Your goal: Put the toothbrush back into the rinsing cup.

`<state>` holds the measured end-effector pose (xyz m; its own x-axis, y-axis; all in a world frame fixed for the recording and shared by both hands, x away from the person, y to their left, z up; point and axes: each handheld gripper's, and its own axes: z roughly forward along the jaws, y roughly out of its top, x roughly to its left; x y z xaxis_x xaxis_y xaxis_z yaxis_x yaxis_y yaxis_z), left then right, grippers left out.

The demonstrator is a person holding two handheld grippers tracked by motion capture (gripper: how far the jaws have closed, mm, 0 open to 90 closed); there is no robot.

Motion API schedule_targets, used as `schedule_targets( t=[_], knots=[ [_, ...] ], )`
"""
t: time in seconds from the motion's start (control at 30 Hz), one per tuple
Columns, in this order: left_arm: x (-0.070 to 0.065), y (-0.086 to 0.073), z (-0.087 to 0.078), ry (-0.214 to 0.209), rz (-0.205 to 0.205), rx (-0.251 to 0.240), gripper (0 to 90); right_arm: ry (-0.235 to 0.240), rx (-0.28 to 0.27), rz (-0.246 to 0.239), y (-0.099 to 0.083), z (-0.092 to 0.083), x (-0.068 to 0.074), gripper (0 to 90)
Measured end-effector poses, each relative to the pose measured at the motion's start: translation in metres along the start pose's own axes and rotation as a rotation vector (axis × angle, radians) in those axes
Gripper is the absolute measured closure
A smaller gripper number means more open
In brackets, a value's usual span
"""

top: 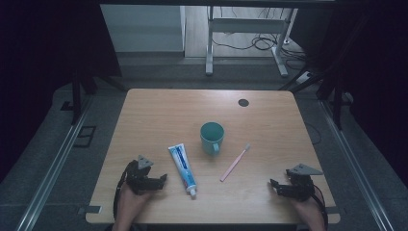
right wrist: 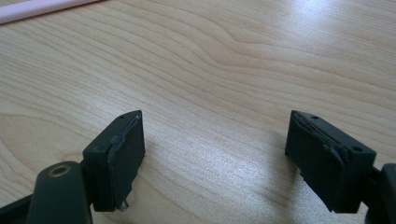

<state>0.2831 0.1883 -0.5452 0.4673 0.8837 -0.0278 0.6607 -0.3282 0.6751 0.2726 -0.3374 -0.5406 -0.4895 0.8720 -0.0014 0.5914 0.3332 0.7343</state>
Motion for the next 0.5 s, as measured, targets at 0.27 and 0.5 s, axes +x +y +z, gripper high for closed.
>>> schedule_targets(
  t=[0.27, 0.5],
  knots=[
    [0.0001, 0.0005, 0.0005, -0.002, 0.003, 0.001, 5.8, 0.006, 0.003, -0.006, 0.0001, 0.0004, 0.0004, 17.1],
    [0.0003, 0.0008, 0.0008, -0.004, 0.007, 0.002, 5.6, 0.012, 0.009, -0.012, 0.0003, 0.0008, 0.0012, 14.8]
  ],
)
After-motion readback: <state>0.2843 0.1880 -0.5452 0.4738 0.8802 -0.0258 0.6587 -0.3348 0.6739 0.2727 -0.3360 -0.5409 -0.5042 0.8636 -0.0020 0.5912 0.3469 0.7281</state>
